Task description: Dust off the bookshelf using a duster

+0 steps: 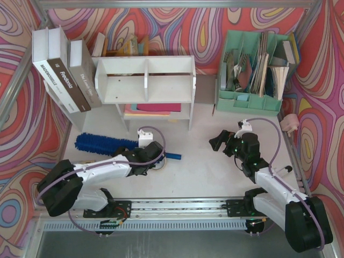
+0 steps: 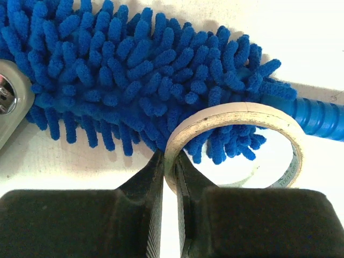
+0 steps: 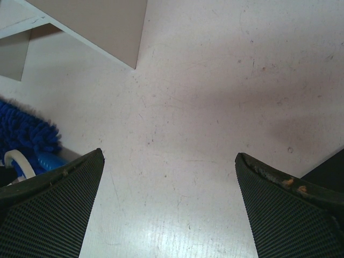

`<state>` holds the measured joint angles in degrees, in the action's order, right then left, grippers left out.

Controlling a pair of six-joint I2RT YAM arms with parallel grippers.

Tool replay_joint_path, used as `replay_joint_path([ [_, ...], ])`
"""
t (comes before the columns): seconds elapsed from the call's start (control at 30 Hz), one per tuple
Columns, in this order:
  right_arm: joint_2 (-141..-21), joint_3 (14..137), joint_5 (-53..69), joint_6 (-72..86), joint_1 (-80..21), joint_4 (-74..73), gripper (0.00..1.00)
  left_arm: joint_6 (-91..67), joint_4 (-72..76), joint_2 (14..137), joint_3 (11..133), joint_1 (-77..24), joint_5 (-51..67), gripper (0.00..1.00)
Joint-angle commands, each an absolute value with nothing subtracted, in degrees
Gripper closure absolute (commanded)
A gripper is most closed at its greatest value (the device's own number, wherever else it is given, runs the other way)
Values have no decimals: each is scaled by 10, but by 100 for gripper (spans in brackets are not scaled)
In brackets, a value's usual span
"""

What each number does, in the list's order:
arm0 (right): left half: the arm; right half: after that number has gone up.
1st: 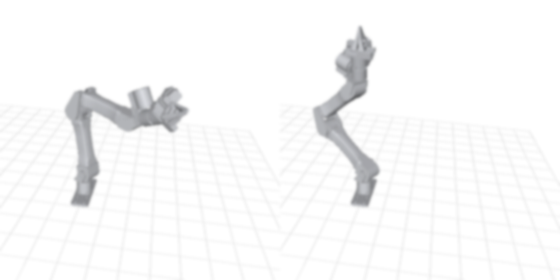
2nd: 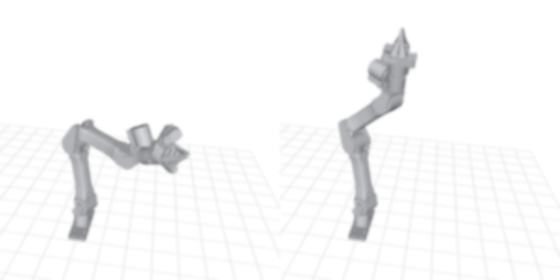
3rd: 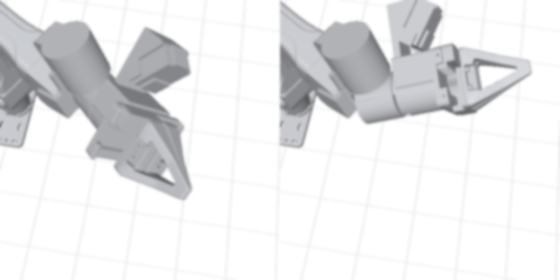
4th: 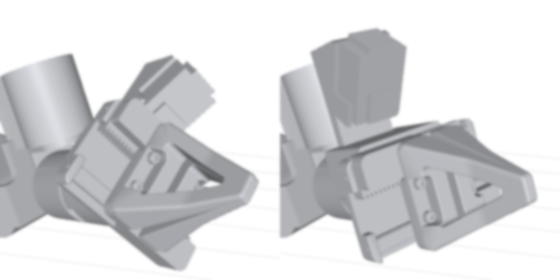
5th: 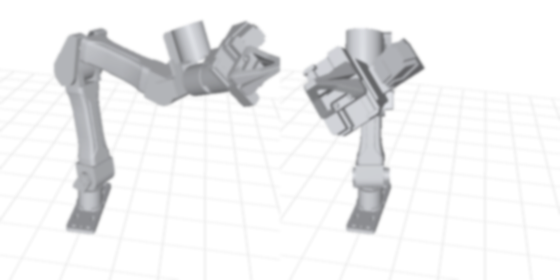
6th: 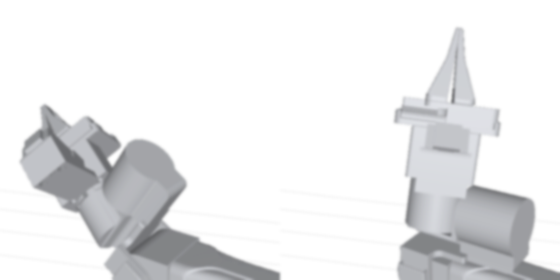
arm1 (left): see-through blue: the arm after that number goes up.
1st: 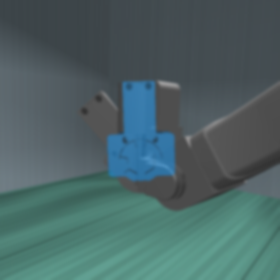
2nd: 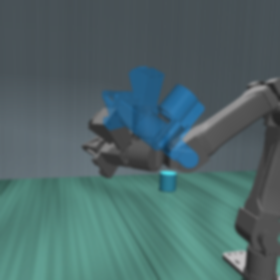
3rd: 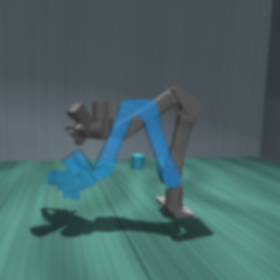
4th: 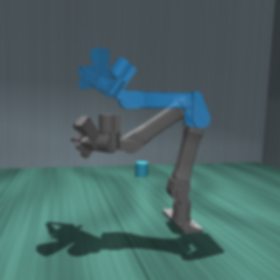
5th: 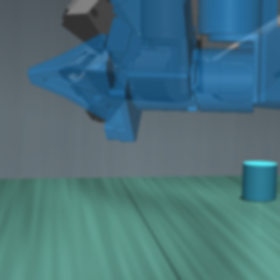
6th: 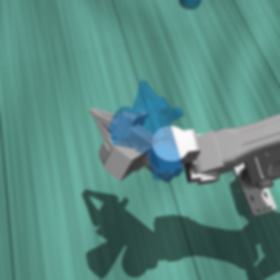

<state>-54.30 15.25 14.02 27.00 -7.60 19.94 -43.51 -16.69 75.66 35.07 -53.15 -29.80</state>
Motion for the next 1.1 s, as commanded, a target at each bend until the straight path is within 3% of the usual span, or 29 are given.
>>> replay_joint_path([
  [0.0,-546,151,140,267,-79,217,3,-446,-210,727,364,-530,-296,80],
  [0.67,-558,156,132,268,-80,215,3,-556,-442,531,319,-531,-280,81],
  [1.07,-564,160,127,269,-80,211,3,-676,-536,536,280,-531,-285,81],
])
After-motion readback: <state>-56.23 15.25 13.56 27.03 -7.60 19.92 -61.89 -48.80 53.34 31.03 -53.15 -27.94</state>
